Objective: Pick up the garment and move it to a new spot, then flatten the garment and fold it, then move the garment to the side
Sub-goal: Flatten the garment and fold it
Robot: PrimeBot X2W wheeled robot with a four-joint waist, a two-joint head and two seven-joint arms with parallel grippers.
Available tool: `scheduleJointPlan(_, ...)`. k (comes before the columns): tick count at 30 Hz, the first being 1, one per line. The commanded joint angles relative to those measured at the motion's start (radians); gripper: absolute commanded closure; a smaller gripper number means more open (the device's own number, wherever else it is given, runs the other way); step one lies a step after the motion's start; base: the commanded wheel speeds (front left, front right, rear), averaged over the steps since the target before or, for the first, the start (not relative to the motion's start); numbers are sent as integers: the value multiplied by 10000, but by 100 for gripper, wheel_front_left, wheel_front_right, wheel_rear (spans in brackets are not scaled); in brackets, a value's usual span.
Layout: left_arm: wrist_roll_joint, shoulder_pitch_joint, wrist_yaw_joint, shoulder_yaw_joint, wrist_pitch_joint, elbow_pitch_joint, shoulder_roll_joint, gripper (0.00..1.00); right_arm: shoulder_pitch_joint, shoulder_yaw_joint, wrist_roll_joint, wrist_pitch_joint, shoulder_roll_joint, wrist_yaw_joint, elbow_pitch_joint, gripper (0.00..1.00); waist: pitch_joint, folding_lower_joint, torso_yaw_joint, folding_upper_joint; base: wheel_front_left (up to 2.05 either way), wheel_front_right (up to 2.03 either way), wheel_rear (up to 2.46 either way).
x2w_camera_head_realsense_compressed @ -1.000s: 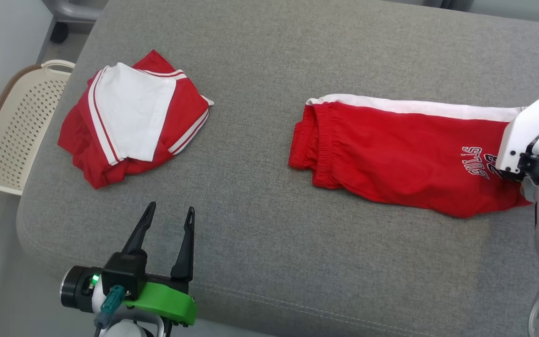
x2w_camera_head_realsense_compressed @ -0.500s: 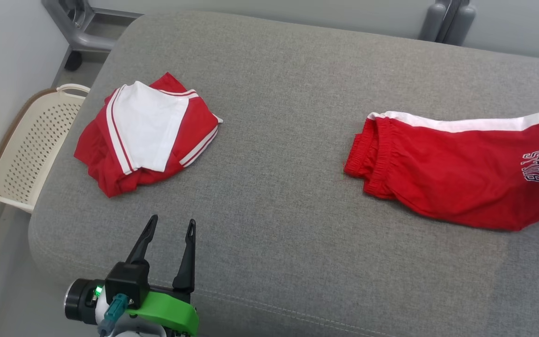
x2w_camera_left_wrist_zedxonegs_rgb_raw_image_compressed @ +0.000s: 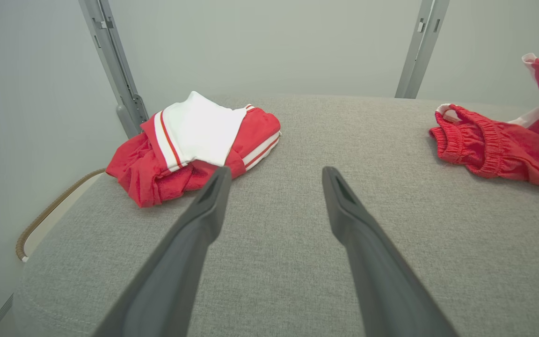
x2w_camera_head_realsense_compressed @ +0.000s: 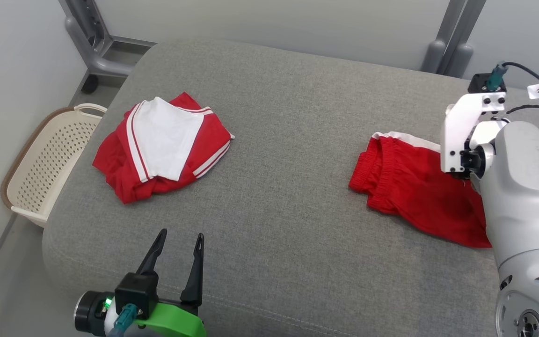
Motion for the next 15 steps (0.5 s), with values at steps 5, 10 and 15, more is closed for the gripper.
scheduleJointPlan(5,-86,185,-53,-143,-30,58,-33,0,-180,696,821,-347,237,-16,494,100,-386,0,277,-1,0,0,0)
scheduleJointPlan(10,-51,214,-89,-252,-25,84,-46,0,-165,694,860,-552,298,-16,659,100,-397,0,516,-1,0,0,0)
scheduleJointPlan(15,-3,168,-161,-447,-14,121,-120,0,27,199,527,-826,328,-16,725,100,-300,0,948,-1,0,0,0)
